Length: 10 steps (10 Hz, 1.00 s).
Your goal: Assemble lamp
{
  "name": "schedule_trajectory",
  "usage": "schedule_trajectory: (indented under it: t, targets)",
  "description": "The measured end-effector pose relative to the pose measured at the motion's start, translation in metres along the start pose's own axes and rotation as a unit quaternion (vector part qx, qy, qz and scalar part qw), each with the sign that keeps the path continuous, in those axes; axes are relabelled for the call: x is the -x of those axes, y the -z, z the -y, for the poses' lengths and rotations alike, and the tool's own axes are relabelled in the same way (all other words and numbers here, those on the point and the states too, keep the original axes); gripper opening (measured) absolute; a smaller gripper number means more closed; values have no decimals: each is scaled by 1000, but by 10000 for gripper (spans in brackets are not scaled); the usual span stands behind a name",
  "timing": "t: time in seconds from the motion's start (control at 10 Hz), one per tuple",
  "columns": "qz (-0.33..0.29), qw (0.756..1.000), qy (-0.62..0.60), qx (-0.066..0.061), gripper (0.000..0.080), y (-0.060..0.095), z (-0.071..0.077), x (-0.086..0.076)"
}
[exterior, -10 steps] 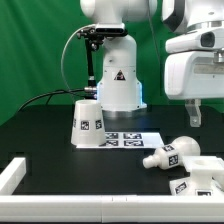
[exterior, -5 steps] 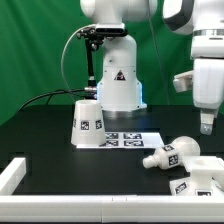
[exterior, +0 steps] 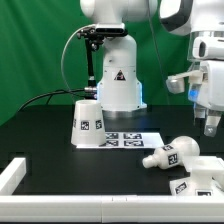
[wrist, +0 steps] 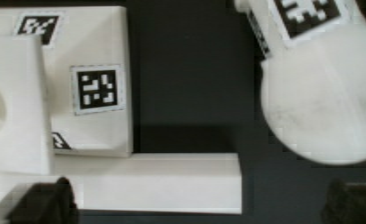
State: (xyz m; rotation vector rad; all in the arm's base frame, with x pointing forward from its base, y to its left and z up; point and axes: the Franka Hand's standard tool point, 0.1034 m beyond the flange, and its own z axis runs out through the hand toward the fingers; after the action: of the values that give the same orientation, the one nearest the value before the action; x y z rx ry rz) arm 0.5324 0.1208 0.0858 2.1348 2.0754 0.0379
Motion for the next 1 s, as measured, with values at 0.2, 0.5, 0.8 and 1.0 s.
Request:
schedule_trajectory:
  t: [0.2,0.5,0.8,1.0]
  targets:
    - [6,999,49,1,699,-1,0,3]
    - [39,984,175,-10,699,-12,25,7]
    - [46,972,227,-25,699,-29,35,13]
    - [47,974,221,-34,699,-39,40,22]
